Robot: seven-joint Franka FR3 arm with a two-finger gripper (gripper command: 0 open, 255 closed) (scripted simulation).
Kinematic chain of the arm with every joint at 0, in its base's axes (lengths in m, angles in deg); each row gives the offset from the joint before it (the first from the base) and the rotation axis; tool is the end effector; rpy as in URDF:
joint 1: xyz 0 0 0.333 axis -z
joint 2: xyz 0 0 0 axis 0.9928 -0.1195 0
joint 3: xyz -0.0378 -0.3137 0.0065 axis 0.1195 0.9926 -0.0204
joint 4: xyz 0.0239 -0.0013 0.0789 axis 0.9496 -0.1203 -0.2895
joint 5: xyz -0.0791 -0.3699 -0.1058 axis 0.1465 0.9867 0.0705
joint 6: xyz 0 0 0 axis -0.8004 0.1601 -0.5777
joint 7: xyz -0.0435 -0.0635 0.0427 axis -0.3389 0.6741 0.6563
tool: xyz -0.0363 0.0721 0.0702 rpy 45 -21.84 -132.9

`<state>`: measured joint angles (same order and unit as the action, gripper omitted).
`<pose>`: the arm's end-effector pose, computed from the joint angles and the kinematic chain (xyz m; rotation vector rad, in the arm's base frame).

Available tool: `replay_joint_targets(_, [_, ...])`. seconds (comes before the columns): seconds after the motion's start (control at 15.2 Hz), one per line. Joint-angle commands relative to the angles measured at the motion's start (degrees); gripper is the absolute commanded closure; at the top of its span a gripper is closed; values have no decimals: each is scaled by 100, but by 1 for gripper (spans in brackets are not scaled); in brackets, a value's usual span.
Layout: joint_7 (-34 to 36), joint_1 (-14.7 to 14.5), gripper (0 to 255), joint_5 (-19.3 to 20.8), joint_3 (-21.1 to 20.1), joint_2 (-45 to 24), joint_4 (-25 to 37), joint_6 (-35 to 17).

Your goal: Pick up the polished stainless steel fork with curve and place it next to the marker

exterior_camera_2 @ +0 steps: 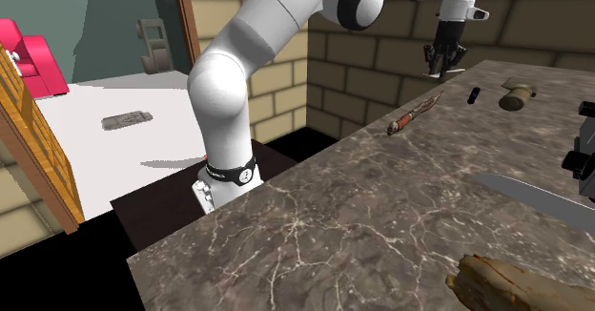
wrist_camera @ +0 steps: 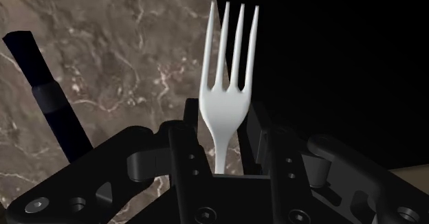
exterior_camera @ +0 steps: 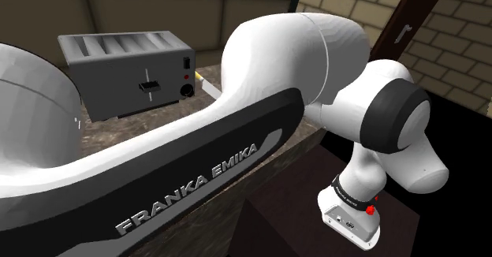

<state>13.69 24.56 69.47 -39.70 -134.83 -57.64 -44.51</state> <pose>0.2528 0.7102 0.4284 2.4861 1.8535 -0.0371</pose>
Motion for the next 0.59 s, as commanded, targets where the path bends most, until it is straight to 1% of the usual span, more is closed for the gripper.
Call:
replay_joint_targets(0.0, [11, 50, 255, 1, -1, 17, -206, -184])
replay_joint_targets(0.33, [64, 130, 255, 15, 2, 31, -655, -601])
replay_joint_targets(0.53, [64, 130, 255, 15, 1, 31, -655, -601])
